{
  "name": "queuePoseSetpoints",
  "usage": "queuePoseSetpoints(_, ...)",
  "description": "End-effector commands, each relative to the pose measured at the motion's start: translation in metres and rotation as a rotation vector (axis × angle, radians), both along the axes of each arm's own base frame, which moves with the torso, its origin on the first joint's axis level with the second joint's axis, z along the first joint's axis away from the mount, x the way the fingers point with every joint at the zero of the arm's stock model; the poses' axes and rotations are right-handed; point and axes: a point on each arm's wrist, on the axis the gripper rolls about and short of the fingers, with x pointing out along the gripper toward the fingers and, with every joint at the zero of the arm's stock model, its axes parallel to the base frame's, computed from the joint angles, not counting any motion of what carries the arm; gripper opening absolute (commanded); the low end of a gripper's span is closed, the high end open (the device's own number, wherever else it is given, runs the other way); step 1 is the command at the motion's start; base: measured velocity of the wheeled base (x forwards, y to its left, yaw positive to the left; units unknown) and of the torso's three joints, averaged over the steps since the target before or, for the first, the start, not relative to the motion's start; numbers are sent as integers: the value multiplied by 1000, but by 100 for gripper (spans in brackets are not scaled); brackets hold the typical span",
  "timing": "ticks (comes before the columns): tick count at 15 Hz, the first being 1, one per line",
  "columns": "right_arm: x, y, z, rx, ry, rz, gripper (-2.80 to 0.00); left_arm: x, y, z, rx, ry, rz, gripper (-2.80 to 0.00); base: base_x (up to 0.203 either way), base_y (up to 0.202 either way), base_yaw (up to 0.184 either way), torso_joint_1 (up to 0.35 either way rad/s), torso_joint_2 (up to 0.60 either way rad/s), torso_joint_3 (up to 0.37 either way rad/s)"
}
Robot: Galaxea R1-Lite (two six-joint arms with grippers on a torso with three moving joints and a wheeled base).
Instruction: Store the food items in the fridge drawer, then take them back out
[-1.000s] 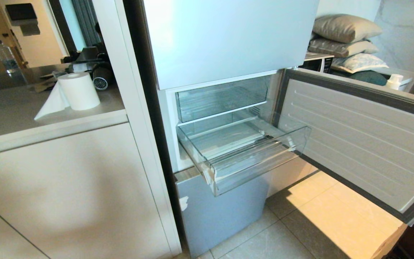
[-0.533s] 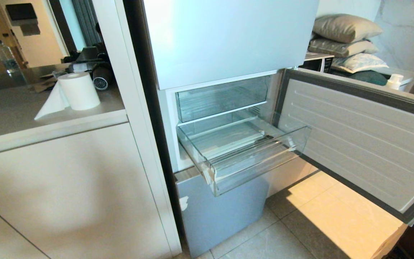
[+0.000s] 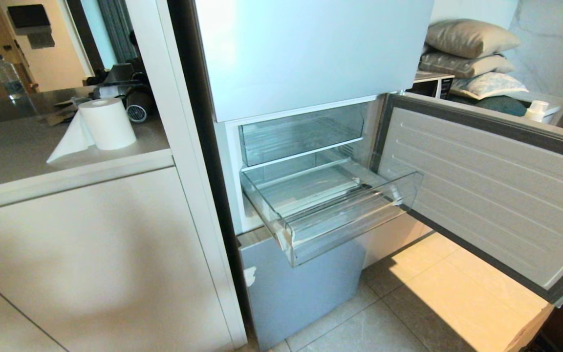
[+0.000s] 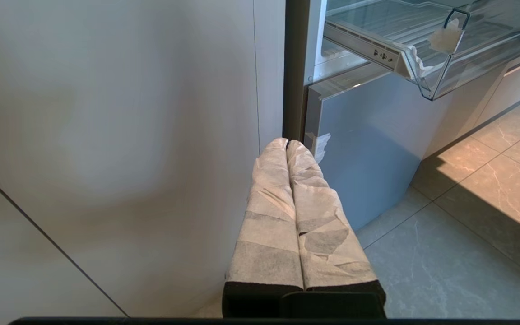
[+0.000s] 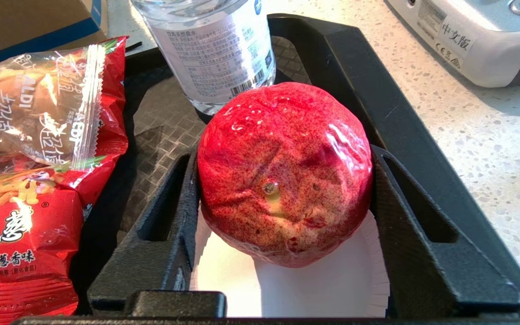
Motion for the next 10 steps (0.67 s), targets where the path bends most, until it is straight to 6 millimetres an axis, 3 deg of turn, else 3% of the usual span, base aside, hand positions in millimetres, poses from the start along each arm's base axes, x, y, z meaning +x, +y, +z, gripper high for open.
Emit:
queuePoseSetpoints(1,-3,0,11,-27,-4,-7,-280,0,0,0,0,1,0,-280,0,0,0,0,0,0)
queuePoseSetpoints(4,-18,9,65,-121,-17,-39,-280,0,0,0,0,1,-1,-280,0,0,0,0,0,0)
queuePoseSetpoints(6,-29,31,113,-188,-24,-58,-280,0,0,0,0,1,0,-280,0,0,0,0,0,0)
queuePoseSetpoints(8,-38,68,157,-236,-23,-65,-280,0,0,0,0,2,0,-280,0,0,0,0,0,0)
queuePoseSetpoints(10,-44,122,193,-276,-25,-49,-280,0,0,0,0,1,0,-280,0,0,0,0,0,0)
